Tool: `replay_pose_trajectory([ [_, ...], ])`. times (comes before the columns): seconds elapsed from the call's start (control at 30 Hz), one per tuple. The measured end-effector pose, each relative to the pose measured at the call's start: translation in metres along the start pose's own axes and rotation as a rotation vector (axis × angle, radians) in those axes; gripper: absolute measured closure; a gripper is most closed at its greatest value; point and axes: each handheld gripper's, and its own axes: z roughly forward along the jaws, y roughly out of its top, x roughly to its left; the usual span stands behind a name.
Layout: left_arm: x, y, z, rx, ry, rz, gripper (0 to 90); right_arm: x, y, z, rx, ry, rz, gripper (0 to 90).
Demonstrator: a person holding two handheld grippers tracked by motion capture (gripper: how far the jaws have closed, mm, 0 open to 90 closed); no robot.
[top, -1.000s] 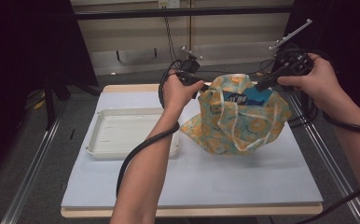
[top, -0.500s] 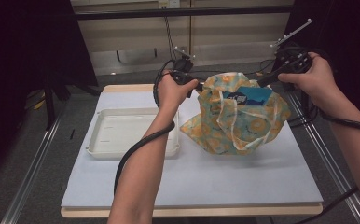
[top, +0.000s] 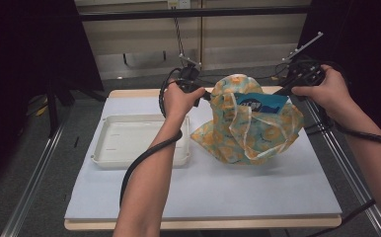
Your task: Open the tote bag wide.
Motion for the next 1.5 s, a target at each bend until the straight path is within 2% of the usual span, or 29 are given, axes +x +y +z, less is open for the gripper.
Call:
replay_pose_trajectory([
  [0.07,0.001,-0.003,-0.002,0.017,0.006,0.022,90.0,0.000,-0.001,0.000,-0.004,-0.001,-0.001,90.0],
  [0.17,0.000,-0.006,-0.007,0.002,0.008,0.007,89.8,0.001,-0.002,-0.001,-0.001,-0.005,0.002,90.0],
  [0.27,-0.001,-0.008,-0.011,0.023,0.022,0.029,90.0,0.001,-0.002,-0.001,-0.002,-0.006,0.000,90.0],
  [0.3,-0.001,-0.009,-0.012,0.014,0.030,0.016,90.0,0.001,-0.002,-0.001,-0.002,-0.006,0.001,90.0],
  [0.37,0.003,-0.009,-0.016,0.002,0.042,0.020,90.0,0.001,-0.002,-0.001,0.005,-0.014,0.003,90.0],
  [0.43,0.008,-0.008,-0.016,-0.022,0.037,-0.003,90.0,0.002,-0.002,-0.001,0.006,-0.015,0.000,90.0],
  [0.5,0.010,-0.006,-0.015,-0.034,0.042,-0.005,90.0,0.002,-0.001,-0.001,0.008,-0.015,0.000,90.0],
  [0.63,0.013,-0.003,-0.006,-0.012,0.045,-0.004,90.0,0.000,-0.002,0.000,0.017,-0.014,-0.001,90.0],
  [0.67,0.013,-0.004,-0.002,-0.009,0.034,-0.024,90.0,0.000,-0.002,0.001,0.015,-0.008,0.003,90.0],
  [0.7,0.014,-0.005,0.000,0.005,0.020,-0.015,89.9,0.000,-0.002,0.002,0.017,-0.006,0.002,90.0],
  [0.73,0.013,-0.007,0.002,0.001,0.007,-0.030,89.9,-0.001,-0.002,0.002,0.019,-0.005,0.002,90.0],
  [0.77,0.013,-0.008,0.001,0.014,-0.002,-0.017,89.0,-0.001,-0.003,0.003,0.020,-0.004,-0.001,90.0],
  [0.83,0.011,-0.010,-0.003,-0.001,0.007,-0.027,83.0,-0.001,-0.003,0.003,0.018,-0.003,0.000,90.0],
  [0.9,0.010,-0.012,-0.012,-0.013,0.032,-0.029,66.2,-0.001,-0.003,0.003,0.021,-0.006,-0.003,90.0],
  [0.97,0.009,-0.013,-0.022,-0.023,0.020,-0.036,64.0,-0.001,-0.003,0.001,0.021,-0.008,-0.012,90.0],
  [1.0,0.007,-0.013,-0.026,-0.027,0.031,-0.032,60.6,0.000,-0.002,0.001,0.024,-0.008,-0.003,90.0],
  [1.1,0.003,-0.012,-0.036,-0.021,0.059,-0.014,42.6,0.001,-0.001,0.001,0.029,-0.013,-0.010,90.0],
  [1.13,0.002,-0.012,-0.038,-0.013,0.067,-0.004,39.9,0.002,-0.001,0.001,0.033,-0.014,-0.008,90.0],
  [1.17,-0.001,-0.012,-0.040,-0.021,0.070,-0.012,36.9,0.002,-0.001,0.002,0.030,-0.011,-0.010,90.0],
  [1.2,-0.002,-0.012,-0.042,-0.012,0.076,0.004,33.1,0.002,-0.001,0.002,0.031,-0.011,-0.012,90.0],
  [1.33,-0.010,-0.013,-0.047,-0.009,0.071,0.037,29.8,0.003,-0.001,0.004,0.034,-0.010,-0.015,90.0],
  [1.5,-0.017,-0.013,-0.053,-0.015,0.069,0.054,26.2,0.006,0.002,0.005,0.039,-0.010,-0.026,90.0],
])
